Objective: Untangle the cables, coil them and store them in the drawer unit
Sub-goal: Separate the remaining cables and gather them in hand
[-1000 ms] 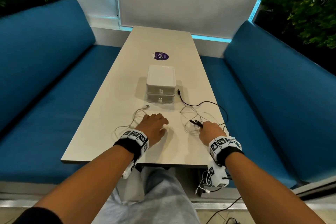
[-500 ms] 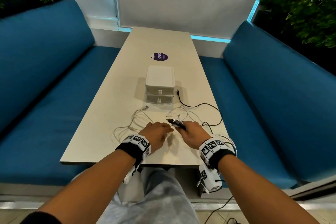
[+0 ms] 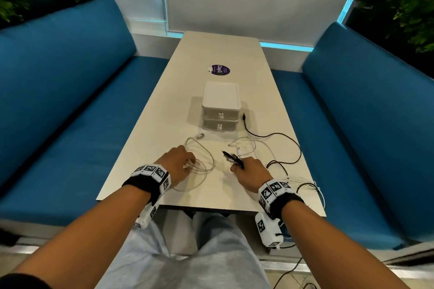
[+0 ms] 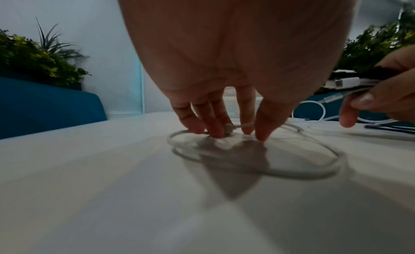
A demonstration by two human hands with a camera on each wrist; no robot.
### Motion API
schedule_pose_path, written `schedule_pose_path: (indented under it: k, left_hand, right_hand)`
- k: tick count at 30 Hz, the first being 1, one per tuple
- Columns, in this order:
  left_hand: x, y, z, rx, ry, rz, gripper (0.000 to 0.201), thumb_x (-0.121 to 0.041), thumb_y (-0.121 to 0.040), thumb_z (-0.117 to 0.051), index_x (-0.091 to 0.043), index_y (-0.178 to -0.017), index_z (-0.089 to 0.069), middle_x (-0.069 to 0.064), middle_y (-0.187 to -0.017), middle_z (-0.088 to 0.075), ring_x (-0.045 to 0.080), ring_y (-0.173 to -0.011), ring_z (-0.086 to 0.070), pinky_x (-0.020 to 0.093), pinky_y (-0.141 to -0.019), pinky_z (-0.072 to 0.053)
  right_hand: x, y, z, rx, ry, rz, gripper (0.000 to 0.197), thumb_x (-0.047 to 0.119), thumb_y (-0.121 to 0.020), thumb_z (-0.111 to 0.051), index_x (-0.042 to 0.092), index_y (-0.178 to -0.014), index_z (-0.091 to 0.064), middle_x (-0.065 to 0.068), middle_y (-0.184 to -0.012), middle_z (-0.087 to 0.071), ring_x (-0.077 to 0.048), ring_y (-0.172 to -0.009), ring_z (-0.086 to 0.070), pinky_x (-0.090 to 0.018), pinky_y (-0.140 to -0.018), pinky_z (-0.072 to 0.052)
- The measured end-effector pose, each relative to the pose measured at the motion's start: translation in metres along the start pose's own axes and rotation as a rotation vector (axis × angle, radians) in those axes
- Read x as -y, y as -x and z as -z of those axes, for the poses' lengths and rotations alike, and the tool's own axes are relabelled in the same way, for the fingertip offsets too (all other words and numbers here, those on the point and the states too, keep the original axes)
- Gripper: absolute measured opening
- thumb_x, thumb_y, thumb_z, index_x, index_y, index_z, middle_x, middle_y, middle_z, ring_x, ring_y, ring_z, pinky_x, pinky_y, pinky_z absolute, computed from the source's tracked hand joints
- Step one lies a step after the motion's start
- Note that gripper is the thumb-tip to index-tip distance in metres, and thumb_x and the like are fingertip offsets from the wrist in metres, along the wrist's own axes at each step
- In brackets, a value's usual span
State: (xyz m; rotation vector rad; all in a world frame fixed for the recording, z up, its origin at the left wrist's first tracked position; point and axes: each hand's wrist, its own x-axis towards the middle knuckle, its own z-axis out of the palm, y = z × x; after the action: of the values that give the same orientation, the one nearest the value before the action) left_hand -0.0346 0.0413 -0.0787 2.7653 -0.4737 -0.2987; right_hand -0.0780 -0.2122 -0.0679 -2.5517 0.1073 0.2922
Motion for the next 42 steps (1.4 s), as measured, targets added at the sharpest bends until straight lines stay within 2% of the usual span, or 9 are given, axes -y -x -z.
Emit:
schedule_pose_path:
  k: [5, 10, 15, 19, 24, 27, 32, 37, 42]
  left_hand:
    - [0.003, 0.000, -0.005, -0.108, 0.057, -0.075, 0.015, -0.018, -0.096, -0.055, -0.019, -0.103, -0.068, 0.005, -0.105, -0.057, 0.027, -0.098, -0.059, 0.033, -0.083, -0.045]
    - [-0.012, 0.000, 0.006, -0.272, 0.075, -0.101, 0.026, -0.038, -0.100, -0.049, -0.025, -0.115, -0.067, 0.003, -0.103, -0.071, 0.028, -0.096, -0.063, 0.038, -0.083, -0.049]
    - [-0.041, -0.003, 0.008, -0.211, 0.200, -0.111, 0.019, -0.038, -0.095, -0.057, -0.025, -0.106, -0.048, -0.002, -0.059, -0.056, 0.018, -0.058, -0.052, 0.039, -0.064, -0.049]
    - [-0.067, -0.008, 0.002, -0.199, 0.350, -0.152, 0.014, -0.030, -0.085, -0.070, -0.024, -0.086, -0.057, -0.006, -0.070, -0.059, 0.012, -0.066, -0.055, 0.030, -0.063, -0.044]
    - [-0.086, -0.010, 0.004, -0.220, 0.486, -0.155, 0.015, -0.025, -0.083, -0.070, -0.018, -0.092, -0.060, -0.003, -0.079, -0.065, 0.015, -0.075, -0.061, 0.034, -0.072, -0.052]
    - [-0.084, -0.012, -0.001, -0.214, 0.538, -0.122, 0.028, -0.027, -0.080, -0.065, -0.024, -0.104, -0.052, -0.007, -0.084, -0.066, 0.013, -0.080, -0.062, 0.036, -0.076, -0.053]
    - [-0.082, -0.018, -0.017, -0.058, 0.067, -0.105, 0.054, -0.048, -0.073, -0.046, -0.036, -0.125, -0.052, -0.005, -0.117, -0.060, 0.022, -0.120, -0.041, 0.041, -0.097, -0.028]
    - [-0.083, -0.014, -0.020, -0.058, -0.325, -0.229, 0.037, -0.053, -0.097, -0.040, -0.029, -0.094, -0.068, -0.005, -0.087, -0.066, 0.023, -0.100, -0.046, 0.042, -0.084, -0.025]
    - [-0.059, -0.013, -0.008, 0.045, -0.228, -0.097, 0.037, -0.047, -0.104, -0.025, -0.028, -0.093, -0.056, -0.001, -0.090, -0.068, 0.024, -0.078, -0.046, 0.037, -0.089, -0.027]
  right_hand:
    - [-0.002, 0.000, -0.009, 0.016, -0.008, -0.013, 0.032, 0.037, -0.093, -0.051, 0.008, -0.097, -0.065, -0.012, -0.086, -0.065, -0.028, -0.074, -0.061, -0.029, -0.052, -0.039]
    - [0.004, -0.003, 0.001, -0.042, -0.106, 0.018, 0.026, 0.033, -0.096, -0.049, 0.018, -0.102, -0.070, -0.008, -0.091, -0.069, -0.025, -0.076, -0.062, -0.028, -0.057, -0.040]
    - [0.011, 0.001, 0.011, -0.128, -0.258, 0.093, 0.024, 0.035, -0.095, -0.054, 0.025, -0.105, -0.073, 0.000, -0.092, -0.072, -0.021, -0.085, -0.064, -0.031, -0.075, -0.049]
    - [0.013, 0.004, 0.011, -0.068, -0.258, 0.135, 0.018, 0.031, -0.086, -0.064, 0.026, -0.102, -0.070, 0.002, -0.086, -0.070, -0.016, -0.075, -0.062, -0.025, -0.067, -0.046]
    - [0.014, 0.005, 0.014, -0.077, -0.219, 0.141, 0.018, 0.040, -0.086, -0.067, 0.028, -0.075, -0.060, 0.005, -0.067, -0.060, -0.012, -0.062, -0.055, -0.026, -0.056, -0.039]
    - [0.012, 0.002, 0.015, -0.093, -0.253, 0.150, 0.010, 0.038, -0.089, -0.064, 0.029, -0.084, -0.065, 0.008, -0.066, -0.058, -0.008, -0.060, -0.052, -0.025, -0.058, -0.037]
    - [0.010, 0.000, 0.018, -0.158, -0.357, 0.143, 0.025, 0.037, -0.093, -0.059, 0.031, -0.116, -0.068, 0.005, -0.097, -0.071, -0.014, -0.087, -0.064, -0.027, -0.077, -0.046]
    - [0.002, 0.002, 0.030, -0.156, -0.117, 0.096, 0.028, 0.035, -0.100, -0.045, 0.015, -0.113, -0.060, -0.010, -0.094, -0.066, -0.031, -0.087, -0.061, -0.031, -0.069, -0.042]
    - [-0.026, -0.001, 0.046, -0.143, -0.071, -0.058, 0.033, 0.030, -0.105, -0.032, 0.005, -0.121, -0.046, -0.023, -0.110, -0.061, -0.039, -0.099, -0.059, -0.035, -0.075, -0.043]
